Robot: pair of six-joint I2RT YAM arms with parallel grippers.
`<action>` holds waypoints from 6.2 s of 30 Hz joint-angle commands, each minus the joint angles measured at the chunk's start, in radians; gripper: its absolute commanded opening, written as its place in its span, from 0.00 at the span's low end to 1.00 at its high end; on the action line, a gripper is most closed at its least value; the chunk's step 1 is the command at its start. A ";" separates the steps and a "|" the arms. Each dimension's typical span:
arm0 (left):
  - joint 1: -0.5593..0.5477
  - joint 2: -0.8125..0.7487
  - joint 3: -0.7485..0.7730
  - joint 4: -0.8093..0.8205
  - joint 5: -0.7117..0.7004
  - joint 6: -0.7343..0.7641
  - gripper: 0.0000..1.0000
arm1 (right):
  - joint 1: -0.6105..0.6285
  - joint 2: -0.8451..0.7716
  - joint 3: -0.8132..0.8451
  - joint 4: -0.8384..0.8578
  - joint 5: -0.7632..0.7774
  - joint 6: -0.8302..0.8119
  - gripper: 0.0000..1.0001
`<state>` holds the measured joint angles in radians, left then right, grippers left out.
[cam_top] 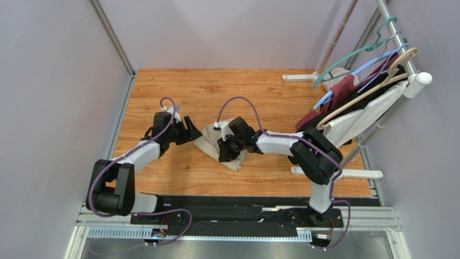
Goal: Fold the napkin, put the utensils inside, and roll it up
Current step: Roll the napkin with the utensil
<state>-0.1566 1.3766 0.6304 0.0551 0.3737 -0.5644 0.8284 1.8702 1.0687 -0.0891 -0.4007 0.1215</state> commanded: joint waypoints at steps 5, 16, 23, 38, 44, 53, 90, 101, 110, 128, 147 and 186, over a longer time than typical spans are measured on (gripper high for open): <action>0.000 -0.082 -0.073 -0.006 -0.042 0.055 0.73 | -0.044 0.122 -0.013 -0.006 -0.297 0.093 0.12; 0.000 -0.059 -0.095 0.043 -0.018 0.067 0.71 | -0.089 0.213 0.020 0.002 -0.389 0.121 0.11; 0.000 -0.011 -0.071 0.045 -0.033 0.080 0.69 | -0.113 0.245 0.037 -0.011 -0.428 0.141 0.10; 0.000 0.055 -0.018 0.063 -0.045 0.103 0.58 | -0.130 0.277 0.079 -0.084 -0.418 0.113 0.10; 0.000 0.067 -0.003 0.055 -0.035 0.113 0.29 | -0.130 0.261 0.085 -0.103 -0.402 0.102 0.12; -0.001 0.093 0.075 -0.119 -0.044 0.146 0.00 | -0.130 0.092 0.143 -0.236 -0.293 0.070 0.56; 0.000 0.150 0.161 -0.232 -0.044 0.147 0.00 | 0.347 0.076 0.235 -0.136 0.729 -0.212 0.54; -0.001 0.153 0.161 -0.219 -0.030 0.149 0.00 | 0.327 0.159 0.232 -0.146 0.755 -0.191 0.38; -0.001 0.104 0.152 -0.189 -0.039 0.133 0.42 | 0.232 0.138 0.175 -0.166 0.437 -0.128 0.15; 0.000 -0.136 -0.014 -0.083 -0.155 0.121 0.85 | -0.014 0.168 0.200 -0.150 -0.289 0.085 0.10; -0.001 -0.033 -0.046 0.071 -0.053 0.130 0.77 | -0.173 0.340 0.254 -0.101 -0.503 0.219 0.08; -0.020 0.185 0.146 -0.100 0.031 0.135 0.00 | -0.100 -0.098 0.246 -0.290 0.072 -0.012 0.64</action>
<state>-0.1703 1.5620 0.7341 0.0017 0.3981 -0.4465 0.6697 1.9186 1.3540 -0.4171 -0.5285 0.1967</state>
